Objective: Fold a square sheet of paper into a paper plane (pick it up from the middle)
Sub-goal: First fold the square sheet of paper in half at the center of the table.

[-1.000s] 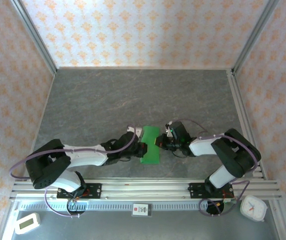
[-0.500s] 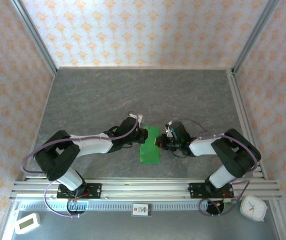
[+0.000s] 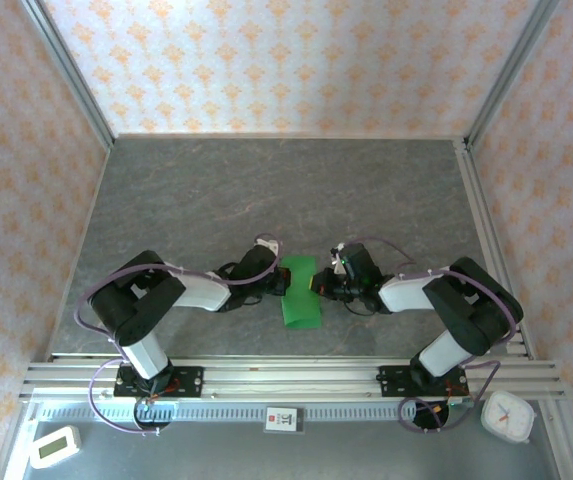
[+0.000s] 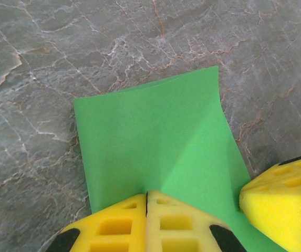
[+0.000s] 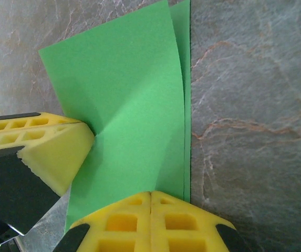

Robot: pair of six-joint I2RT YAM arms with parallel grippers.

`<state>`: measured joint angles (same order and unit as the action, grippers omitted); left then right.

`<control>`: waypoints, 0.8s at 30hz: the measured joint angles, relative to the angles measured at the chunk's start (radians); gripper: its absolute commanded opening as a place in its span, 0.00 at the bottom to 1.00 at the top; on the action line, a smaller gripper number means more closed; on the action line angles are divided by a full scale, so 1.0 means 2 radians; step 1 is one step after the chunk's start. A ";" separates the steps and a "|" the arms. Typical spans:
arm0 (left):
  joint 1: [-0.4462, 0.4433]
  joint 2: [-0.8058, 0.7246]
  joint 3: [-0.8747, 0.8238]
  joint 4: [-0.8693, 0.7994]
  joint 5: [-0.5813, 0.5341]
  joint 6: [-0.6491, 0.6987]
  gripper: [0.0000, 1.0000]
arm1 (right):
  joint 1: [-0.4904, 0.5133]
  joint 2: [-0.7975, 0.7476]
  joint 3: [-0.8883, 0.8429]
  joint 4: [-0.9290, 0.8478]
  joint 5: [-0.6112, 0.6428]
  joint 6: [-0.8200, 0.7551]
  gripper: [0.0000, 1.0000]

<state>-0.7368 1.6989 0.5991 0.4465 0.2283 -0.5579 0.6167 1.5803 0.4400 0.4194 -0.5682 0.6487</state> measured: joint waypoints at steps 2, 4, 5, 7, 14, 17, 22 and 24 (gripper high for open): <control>0.000 0.000 -0.002 0.005 0.000 0.000 0.00 | 0.000 0.000 0.000 0.000 0.000 0.000 0.00; 0.000 -0.003 -0.002 0.002 0.000 0.000 0.00 | 0.000 0.000 0.000 0.001 0.000 0.000 0.00; 0.000 -0.005 -0.002 -0.002 0.000 0.002 0.00 | 0.000 0.000 -0.001 0.002 0.000 0.000 0.00; 0.000 -0.017 0.001 -0.019 0.000 0.004 0.00 | 0.000 0.000 -0.002 0.003 0.000 0.000 0.00; 0.023 -0.031 0.056 -0.037 0.000 0.022 0.00 | 0.000 0.001 -0.004 0.008 0.000 0.000 0.00; 0.031 -0.020 0.072 -0.036 0.000 0.030 0.00 | 0.000 0.001 -0.004 0.010 0.000 0.000 0.00; 0.039 0.022 0.075 -0.034 0.000 0.033 0.00 | 0.000 0.001 -0.005 0.011 -0.001 0.000 0.00; 0.043 0.040 0.069 -0.027 0.000 0.033 0.00 | 0.000 0.001 -0.005 0.012 -0.001 0.000 0.00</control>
<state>-0.6514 1.7794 0.7368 0.3923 0.2283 -0.4919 0.6167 1.5822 0.4297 0.4431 -0.5694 0.6487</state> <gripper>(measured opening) 0.062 0.044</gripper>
